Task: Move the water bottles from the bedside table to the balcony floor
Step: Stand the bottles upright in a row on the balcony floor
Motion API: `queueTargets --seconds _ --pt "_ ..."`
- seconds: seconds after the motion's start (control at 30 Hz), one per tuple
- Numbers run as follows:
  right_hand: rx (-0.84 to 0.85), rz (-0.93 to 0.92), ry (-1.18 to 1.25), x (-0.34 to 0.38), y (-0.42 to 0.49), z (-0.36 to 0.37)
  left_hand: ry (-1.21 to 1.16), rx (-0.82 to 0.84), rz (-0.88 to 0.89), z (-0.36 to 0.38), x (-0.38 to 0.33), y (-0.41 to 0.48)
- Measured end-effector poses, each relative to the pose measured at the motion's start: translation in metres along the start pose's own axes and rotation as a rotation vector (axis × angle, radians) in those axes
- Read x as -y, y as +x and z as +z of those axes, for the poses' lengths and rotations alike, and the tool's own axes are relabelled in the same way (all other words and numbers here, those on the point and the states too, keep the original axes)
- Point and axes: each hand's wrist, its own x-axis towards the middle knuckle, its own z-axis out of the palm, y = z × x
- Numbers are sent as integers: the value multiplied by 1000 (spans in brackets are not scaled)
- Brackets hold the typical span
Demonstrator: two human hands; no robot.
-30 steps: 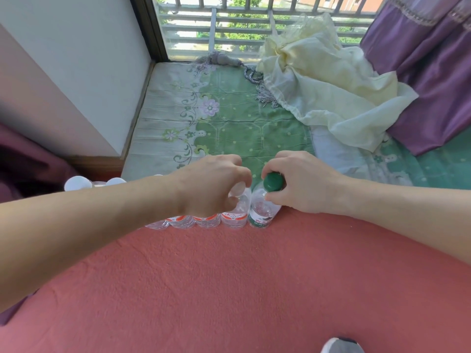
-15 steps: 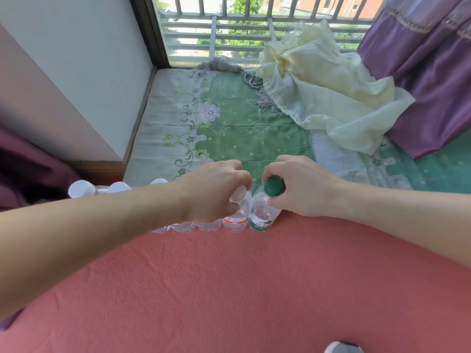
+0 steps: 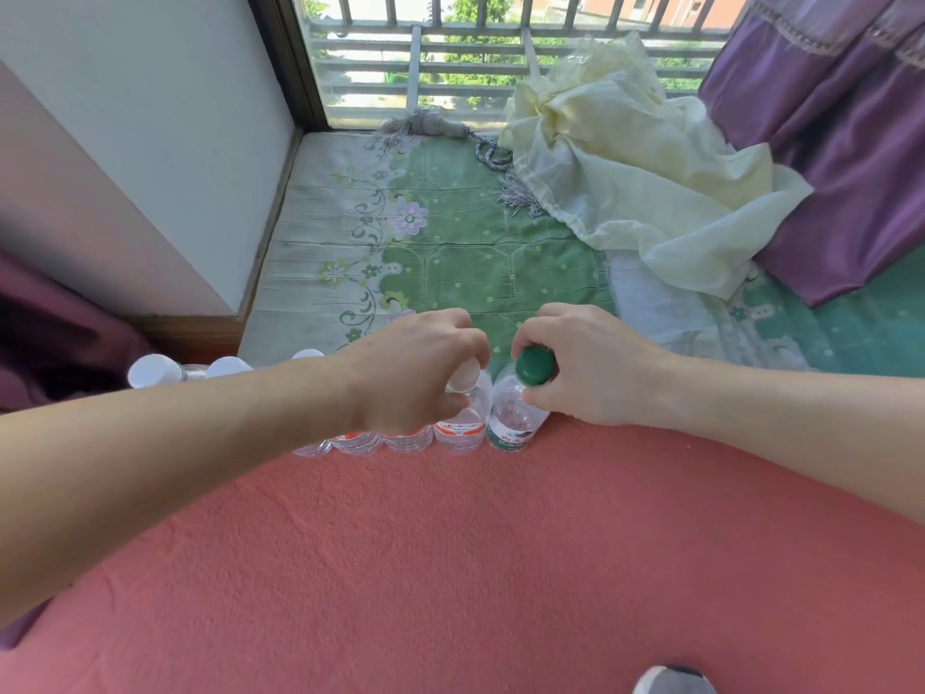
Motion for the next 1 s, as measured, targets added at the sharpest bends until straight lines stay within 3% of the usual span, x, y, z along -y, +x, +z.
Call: queueTargets --seconds 1.0 --pt "0 -13 -6 -5 -2 1 115 -67 65 7 3 0"
